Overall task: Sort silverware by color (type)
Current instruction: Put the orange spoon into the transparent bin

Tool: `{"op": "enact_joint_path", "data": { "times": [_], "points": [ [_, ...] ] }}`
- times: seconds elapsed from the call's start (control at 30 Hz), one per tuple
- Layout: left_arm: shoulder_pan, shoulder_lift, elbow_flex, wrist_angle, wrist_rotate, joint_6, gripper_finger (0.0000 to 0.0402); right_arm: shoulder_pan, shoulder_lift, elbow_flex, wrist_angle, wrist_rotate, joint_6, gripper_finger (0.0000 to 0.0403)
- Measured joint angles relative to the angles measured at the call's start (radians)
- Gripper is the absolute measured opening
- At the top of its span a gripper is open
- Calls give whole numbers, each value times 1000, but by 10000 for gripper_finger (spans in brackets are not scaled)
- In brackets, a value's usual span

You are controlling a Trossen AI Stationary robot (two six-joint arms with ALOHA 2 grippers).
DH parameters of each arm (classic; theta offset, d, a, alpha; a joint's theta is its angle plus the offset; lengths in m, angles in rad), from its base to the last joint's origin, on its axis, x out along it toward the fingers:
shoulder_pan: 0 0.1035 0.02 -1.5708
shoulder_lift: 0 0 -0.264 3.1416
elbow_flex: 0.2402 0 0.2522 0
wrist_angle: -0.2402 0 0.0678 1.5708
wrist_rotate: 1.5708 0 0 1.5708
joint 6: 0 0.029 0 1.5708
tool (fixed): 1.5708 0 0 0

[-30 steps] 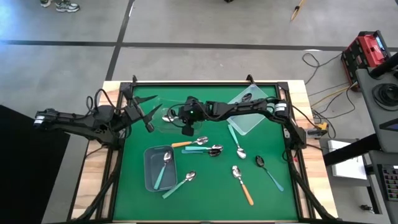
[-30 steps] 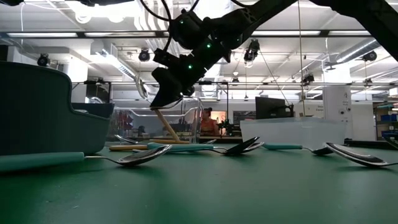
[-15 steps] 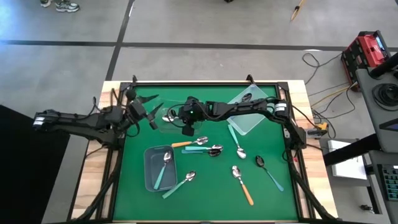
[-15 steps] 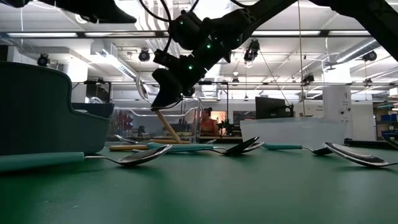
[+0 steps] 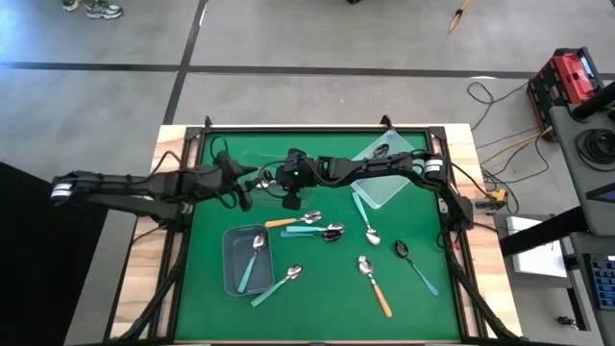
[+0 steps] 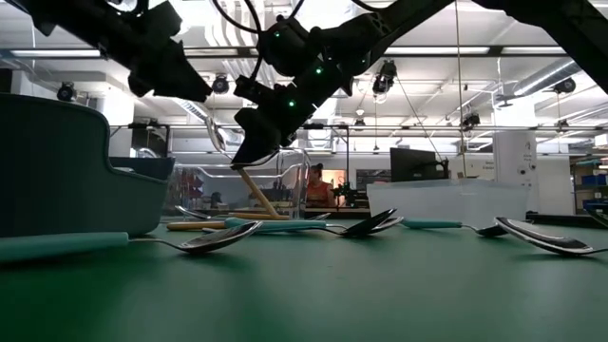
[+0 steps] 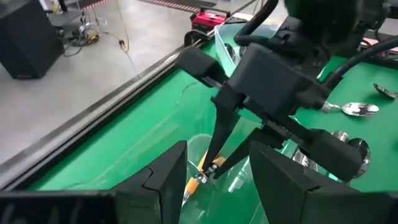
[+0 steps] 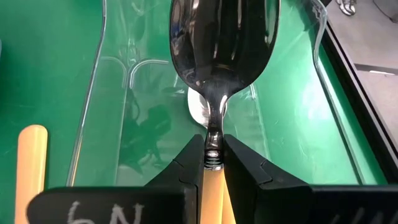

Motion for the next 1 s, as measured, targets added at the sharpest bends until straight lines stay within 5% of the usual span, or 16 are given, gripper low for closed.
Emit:
{"op": "enact_joint_path", "data": {
  "times": [0.3,0.77,1.0],
  "points": [
    [16,110,0,36,-108,-70,158,0,0,0,0,0,0,36],
    [15,216,0,97,-114,-122,155,0,0,0,1,1,1,36],
    [15,216,0,99,-114,-146,97,0,0,0,1,1,1,36]
  ]
}}
